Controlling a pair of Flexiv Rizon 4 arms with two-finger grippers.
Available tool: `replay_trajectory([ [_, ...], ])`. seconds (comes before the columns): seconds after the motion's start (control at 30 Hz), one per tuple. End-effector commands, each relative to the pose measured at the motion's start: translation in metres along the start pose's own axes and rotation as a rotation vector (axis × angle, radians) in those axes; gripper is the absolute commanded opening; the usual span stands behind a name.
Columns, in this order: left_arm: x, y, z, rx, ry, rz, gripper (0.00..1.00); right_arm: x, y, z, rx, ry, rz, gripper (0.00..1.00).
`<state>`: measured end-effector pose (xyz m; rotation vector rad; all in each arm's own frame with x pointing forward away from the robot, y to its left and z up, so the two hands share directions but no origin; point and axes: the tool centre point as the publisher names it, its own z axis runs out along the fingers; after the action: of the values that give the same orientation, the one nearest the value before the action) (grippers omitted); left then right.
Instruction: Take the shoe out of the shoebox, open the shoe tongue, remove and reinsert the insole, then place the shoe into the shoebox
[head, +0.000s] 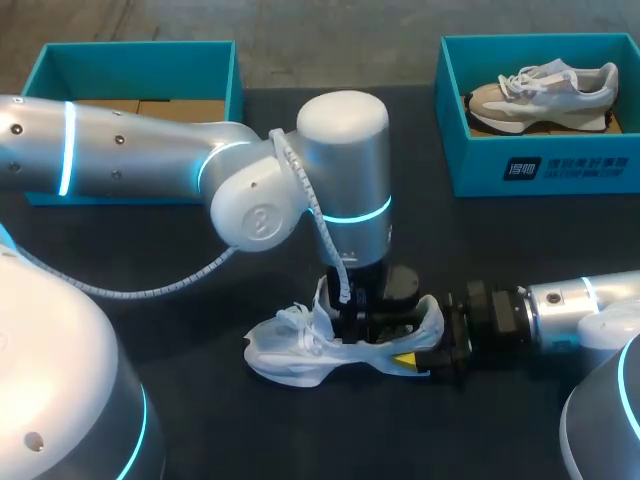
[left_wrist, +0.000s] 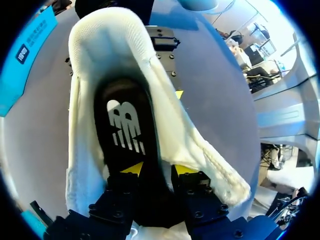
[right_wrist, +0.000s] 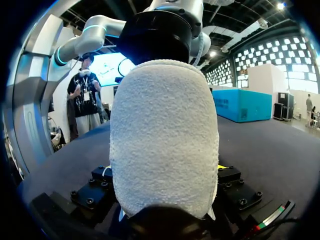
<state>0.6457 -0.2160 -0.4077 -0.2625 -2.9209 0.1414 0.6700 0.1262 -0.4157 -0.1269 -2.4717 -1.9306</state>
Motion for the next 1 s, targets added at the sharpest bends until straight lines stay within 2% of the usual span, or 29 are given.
replay_trajectory([
  [0.03,-0.001,0.000,0.008,-0.026,-0.074,-0.008,0.35,-0.001,-0.002,0.000,0.002,-0.002,0.001,0.00],
  [0.43,-0.023,0.009,0.007,-0.044,-0.189,-0.048,0.35,-0.001,-0.002,0.000,0.002,-0.002,0.001,0.00],
  [0.57,-0.031,0.011,0.005,-0.069,-0.230,-0.066,0.32,-0.001,-0.002,0.000,0.002,-0.002,0.001,0.00],
  [0.67,-0.036,0.012,0.008,-0.087,-0.249,-0.074,0.25,-0.001,-0.002,0.000,0.002,-0.002,0.001,0.00],
  [0.7,-0.037,0.012,0.008,-0.092,-0.254,-0.075,0.19,-0.001,-0.002,0.000,0.002,-0.002,0.001,0.00],
  [0.77,-0.039,0.012,0.009,-0.098,-0.260,-0.076,0.00,-0.001,-0.002,0.000,0.002,-0.002,0.001,0.00],
  [0.87,-0.039,0.012,0.006,-0.089,-0.263,-0.076,0.00,-0.001,-0.002,0.000,0.002,-0.002,0.001,0.00],
  [1.0,-0.036,0.013,-0.005,-0.036,-0.247,-0.072,0.00,-0.001,-0.002,0.000,0.002,-0.002,0.001,0.00],
])
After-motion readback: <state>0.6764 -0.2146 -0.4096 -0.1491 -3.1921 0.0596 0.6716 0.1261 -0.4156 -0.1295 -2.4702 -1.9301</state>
